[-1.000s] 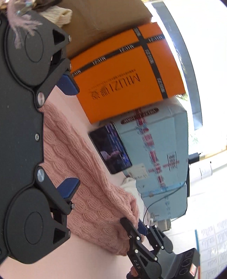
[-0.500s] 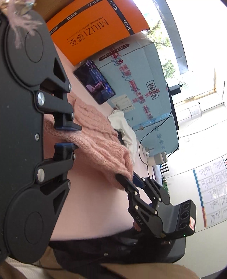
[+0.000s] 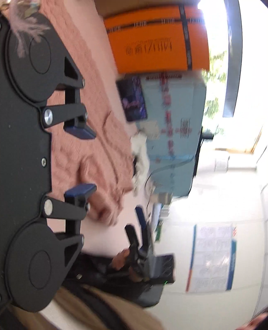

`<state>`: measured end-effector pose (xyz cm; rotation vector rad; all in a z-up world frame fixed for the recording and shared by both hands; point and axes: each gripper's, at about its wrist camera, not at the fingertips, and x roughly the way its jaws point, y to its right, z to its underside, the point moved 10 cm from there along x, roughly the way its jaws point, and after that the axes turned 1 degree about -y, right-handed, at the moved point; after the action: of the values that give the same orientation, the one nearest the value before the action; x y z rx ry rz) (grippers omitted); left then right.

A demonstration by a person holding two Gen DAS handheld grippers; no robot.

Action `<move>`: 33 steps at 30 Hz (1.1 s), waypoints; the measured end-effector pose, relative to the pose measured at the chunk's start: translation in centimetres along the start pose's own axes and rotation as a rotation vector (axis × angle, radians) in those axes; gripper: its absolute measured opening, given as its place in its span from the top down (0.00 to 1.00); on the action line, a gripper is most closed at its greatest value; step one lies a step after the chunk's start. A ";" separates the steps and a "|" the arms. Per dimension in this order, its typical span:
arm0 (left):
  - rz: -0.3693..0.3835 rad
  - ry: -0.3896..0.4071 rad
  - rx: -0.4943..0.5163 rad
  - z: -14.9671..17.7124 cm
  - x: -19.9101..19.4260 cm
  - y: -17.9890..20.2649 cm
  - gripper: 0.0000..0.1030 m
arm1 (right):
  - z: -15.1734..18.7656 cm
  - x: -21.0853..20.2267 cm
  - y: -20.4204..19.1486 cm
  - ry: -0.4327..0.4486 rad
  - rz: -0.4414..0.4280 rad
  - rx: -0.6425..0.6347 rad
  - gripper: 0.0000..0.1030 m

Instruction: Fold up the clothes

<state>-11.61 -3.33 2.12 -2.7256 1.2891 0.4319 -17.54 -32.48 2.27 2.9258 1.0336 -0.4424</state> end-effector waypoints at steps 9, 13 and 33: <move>-0.783 -0.083 -0.391 1.8 -3.4 -19.2 0.42 | -2.6 5.8 12.4 -0.010 0.461 0.260 0.18; -0.795 -0.162 -0.545 3.9 -2.6 -22.5 0.42 | -2.7 9.6 15.2 -0.097 0.491 0.287 0.18; -0.917 -0.311 -0.025 2.1 6.4 -24.0 0.84 | -2.1 14.6 17.5 -0.193 0.614 0.140 0.94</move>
<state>10.27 7.68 -2.61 -2.7377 -0.0816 0.6946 4.64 -37.02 -1.12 3.0211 0.0649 -0.7583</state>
